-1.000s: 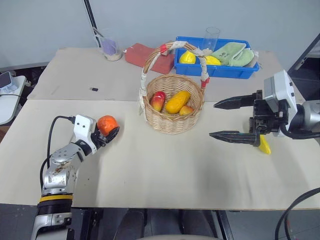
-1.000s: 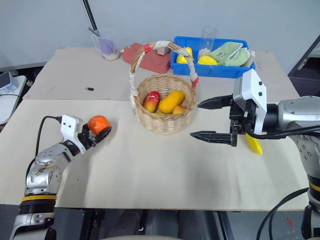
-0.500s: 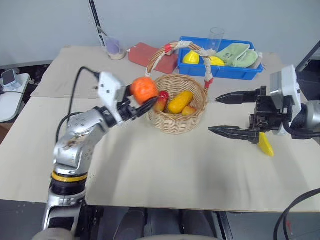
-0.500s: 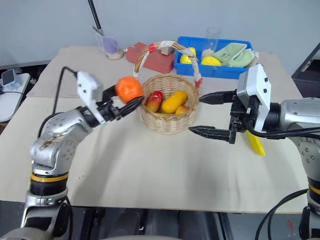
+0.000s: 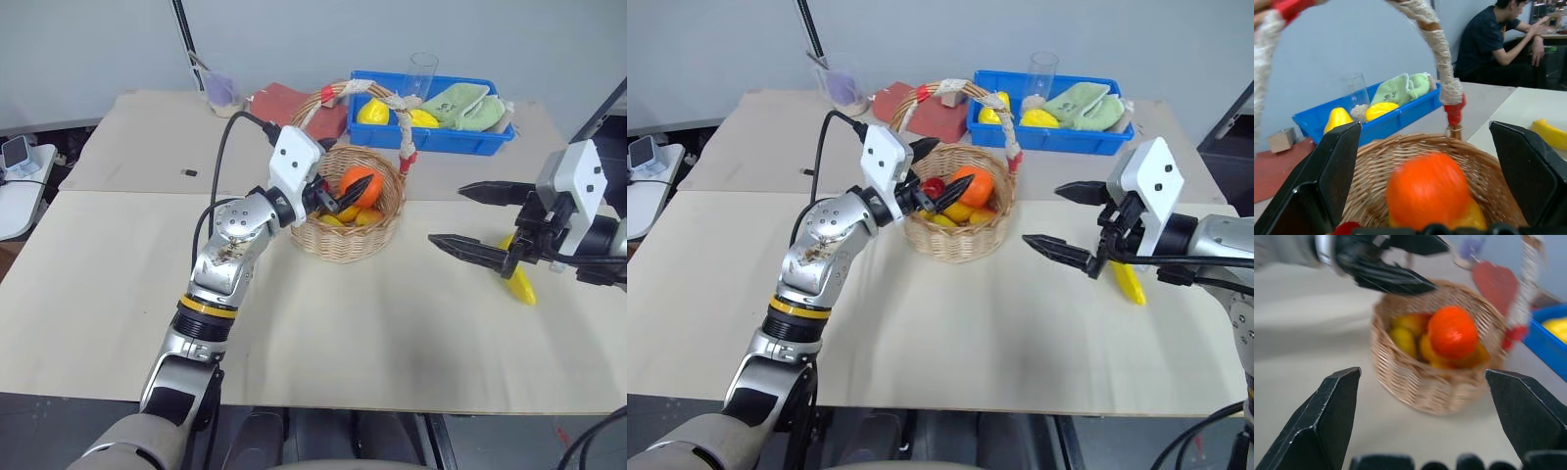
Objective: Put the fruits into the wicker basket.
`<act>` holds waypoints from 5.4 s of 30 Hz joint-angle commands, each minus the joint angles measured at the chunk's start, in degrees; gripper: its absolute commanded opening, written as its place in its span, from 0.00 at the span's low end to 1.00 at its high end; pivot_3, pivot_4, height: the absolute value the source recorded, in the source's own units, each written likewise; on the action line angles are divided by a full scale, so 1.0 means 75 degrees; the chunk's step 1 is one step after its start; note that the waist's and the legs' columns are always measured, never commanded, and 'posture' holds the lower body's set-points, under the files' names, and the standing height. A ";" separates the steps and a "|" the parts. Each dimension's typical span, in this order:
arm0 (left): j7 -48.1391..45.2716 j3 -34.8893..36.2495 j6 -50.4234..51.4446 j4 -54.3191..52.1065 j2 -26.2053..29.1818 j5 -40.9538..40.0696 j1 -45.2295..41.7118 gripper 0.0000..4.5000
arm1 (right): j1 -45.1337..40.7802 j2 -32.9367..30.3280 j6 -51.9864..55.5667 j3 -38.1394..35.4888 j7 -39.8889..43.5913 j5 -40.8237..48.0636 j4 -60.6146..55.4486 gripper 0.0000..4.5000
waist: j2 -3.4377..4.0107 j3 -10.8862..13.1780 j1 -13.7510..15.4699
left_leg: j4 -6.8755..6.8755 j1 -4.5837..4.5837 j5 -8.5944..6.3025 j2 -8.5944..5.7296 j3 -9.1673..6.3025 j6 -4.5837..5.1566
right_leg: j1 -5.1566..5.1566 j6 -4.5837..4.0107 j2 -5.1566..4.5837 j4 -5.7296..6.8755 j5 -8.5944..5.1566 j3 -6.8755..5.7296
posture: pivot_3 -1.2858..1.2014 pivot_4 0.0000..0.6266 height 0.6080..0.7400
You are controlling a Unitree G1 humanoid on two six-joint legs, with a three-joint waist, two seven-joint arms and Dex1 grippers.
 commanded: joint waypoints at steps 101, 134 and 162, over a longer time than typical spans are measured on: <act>-0.1689 0.2404 0.1926 -0.4141 0.3462 -0.3929 0.2770 1.00 | -0.4305 0.4633 -0.2534 0.2092 -0.1859 -0.2718 0.5631 0.68 | -0.0002 0.0002 -0.0329 | -0.0002 -0.0051 0.0012 0.0011 0.0006 -0.0016 | -0.0127 -0.0011 0.0010 0.0089 0.0005 0.0009 | 0.52 0.24 0.78; -0.1835 0.1828 0.1465 -0.3580 0.2917 -0.3400 0.2342 1.00 | -0.2611 0.3172 -0.2913 0.0158 -0.3071 -0.3017 0.4980 0.14 | 0.0001 0.0001 -0.0333 | -0.0002 -0.0049 0.0012 0.0009 0.0018 -0.0016 | -0.0124 -0.0011 0.0009 0.0090 0.0005 0.0017 | 0.52 0.24 0.78; -0.1127 0.4050 0.1418 -0.3340 0.4604 -0.1305 0.6744 1.00 | 0.1306 -0.0596 -0.2042 0.0325 0.1825 -0.1907 0.2254 0.99 | 0.0000 0.0004 -0.0147 | -0.0010 -0.0015 0.0006 0.0020 0.0030 -0.0007 | -0.0077 -0.0015 0.0009 0.0056 -0.0002 0.0015 | 0.52 0.24 0.78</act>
